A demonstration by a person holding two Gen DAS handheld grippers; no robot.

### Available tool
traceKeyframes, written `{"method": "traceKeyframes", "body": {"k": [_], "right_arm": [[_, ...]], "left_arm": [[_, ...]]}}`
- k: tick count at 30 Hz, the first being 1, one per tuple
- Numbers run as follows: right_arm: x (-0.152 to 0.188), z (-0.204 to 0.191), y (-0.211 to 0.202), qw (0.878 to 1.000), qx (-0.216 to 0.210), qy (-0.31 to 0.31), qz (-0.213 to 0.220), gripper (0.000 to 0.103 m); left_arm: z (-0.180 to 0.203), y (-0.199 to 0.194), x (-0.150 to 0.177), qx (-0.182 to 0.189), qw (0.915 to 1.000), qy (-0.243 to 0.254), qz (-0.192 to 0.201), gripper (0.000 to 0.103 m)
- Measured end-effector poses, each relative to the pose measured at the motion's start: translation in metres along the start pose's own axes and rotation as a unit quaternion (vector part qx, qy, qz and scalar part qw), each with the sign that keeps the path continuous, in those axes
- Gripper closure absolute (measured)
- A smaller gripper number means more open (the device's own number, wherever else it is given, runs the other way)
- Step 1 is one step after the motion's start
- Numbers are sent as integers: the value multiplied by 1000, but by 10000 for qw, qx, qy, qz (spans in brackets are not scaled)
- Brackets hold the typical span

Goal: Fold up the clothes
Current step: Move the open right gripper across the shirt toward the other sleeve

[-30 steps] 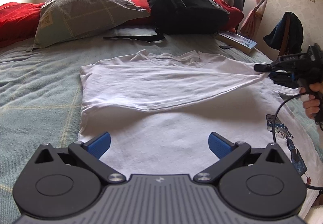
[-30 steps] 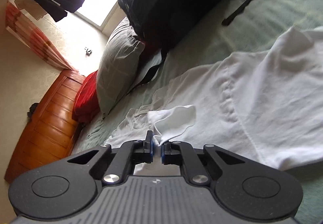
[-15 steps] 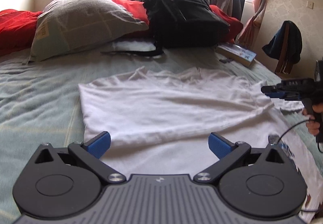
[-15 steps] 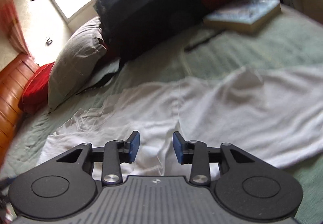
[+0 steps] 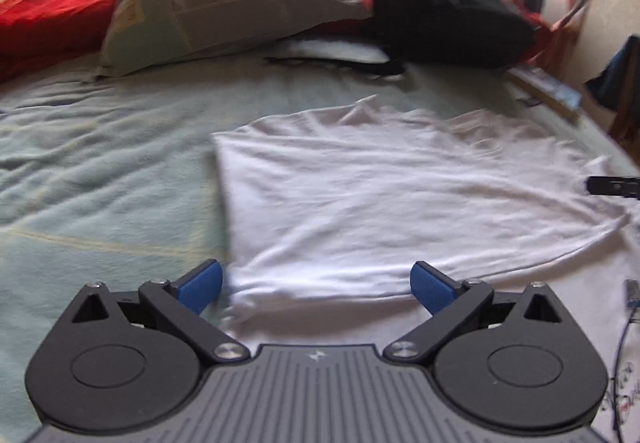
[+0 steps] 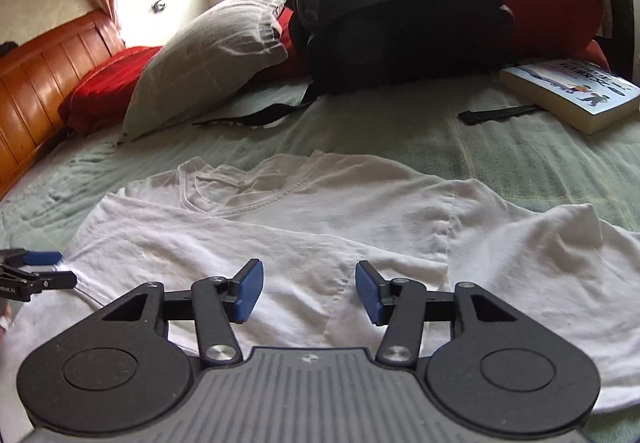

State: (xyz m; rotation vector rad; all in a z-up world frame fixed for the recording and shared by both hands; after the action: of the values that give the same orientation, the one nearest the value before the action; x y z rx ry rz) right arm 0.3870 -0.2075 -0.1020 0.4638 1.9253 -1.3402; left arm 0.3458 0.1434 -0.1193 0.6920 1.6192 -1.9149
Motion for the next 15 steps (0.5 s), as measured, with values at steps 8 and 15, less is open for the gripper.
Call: {"method": "traceKeyframes", "body": {"k": [8, 15], "right_arm": [[-1, -15, -5, 9961, 574, -655, 174, 38], [26, -29, -4, 9945, 450, -936, -140, 27]], "left_arm": [[23, -3, -25, 671, 9964, 196, 478, 3], [-8, 28, -12, -79, 9998, -51, 190, 3]]}}
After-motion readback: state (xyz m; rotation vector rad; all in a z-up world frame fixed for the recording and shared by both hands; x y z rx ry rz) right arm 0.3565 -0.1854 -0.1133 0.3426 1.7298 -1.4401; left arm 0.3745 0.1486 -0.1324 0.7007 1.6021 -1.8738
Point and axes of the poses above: each gripper's, at about its wrist camera, not at the fingertips, and y roughly the way its jaws point, z to its right, x to its underside, the point moved 6 cm from there along y, roughly the way its jaws point, and after that the axes turned 3 degrees about -y, right-handed, at the moved point
